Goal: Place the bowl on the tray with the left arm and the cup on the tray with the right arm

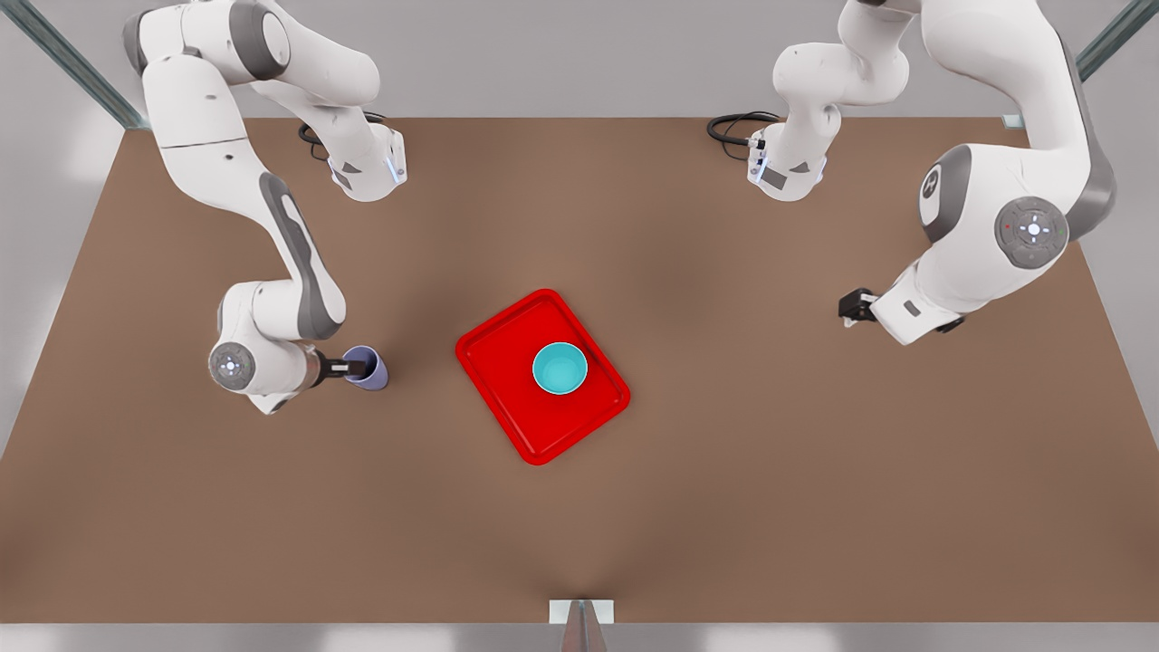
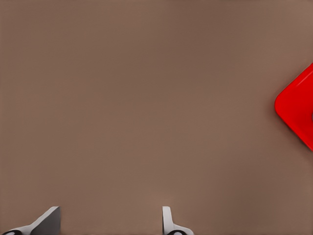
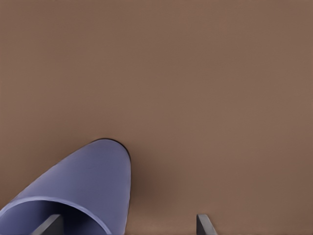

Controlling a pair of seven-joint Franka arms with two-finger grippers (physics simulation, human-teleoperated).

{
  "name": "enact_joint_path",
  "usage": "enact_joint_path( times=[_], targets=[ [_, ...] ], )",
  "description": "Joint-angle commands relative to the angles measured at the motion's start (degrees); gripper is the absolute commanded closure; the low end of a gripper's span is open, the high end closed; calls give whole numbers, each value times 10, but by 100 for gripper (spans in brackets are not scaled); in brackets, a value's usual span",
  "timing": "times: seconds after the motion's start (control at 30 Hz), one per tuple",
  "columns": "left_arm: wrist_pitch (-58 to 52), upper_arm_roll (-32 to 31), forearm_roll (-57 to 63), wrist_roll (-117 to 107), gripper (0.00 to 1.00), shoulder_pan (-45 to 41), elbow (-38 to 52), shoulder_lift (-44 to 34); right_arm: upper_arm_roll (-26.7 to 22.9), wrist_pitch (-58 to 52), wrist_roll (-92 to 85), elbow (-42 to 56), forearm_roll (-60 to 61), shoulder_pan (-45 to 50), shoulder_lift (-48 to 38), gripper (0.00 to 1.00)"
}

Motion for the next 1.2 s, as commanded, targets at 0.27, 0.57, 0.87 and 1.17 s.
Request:
enact_joint_path(
  times=[0.27,0.57,0.87,1.17],
  targets=[
    [-3,0,2,0,0,0,2,0,1,-5,3,7,2,7,7,79],
    [-5,0,2,0,0,-1,2,1,1,-11,7,13,3,6,8,79],
    [-10,1,3,0,0,0,2,1,19,-88,9,97,60,8,0,79],
    [-11,2,4,3,0,-1,0,6,105,-101,144,197,62,59,45,79]
  ],
)
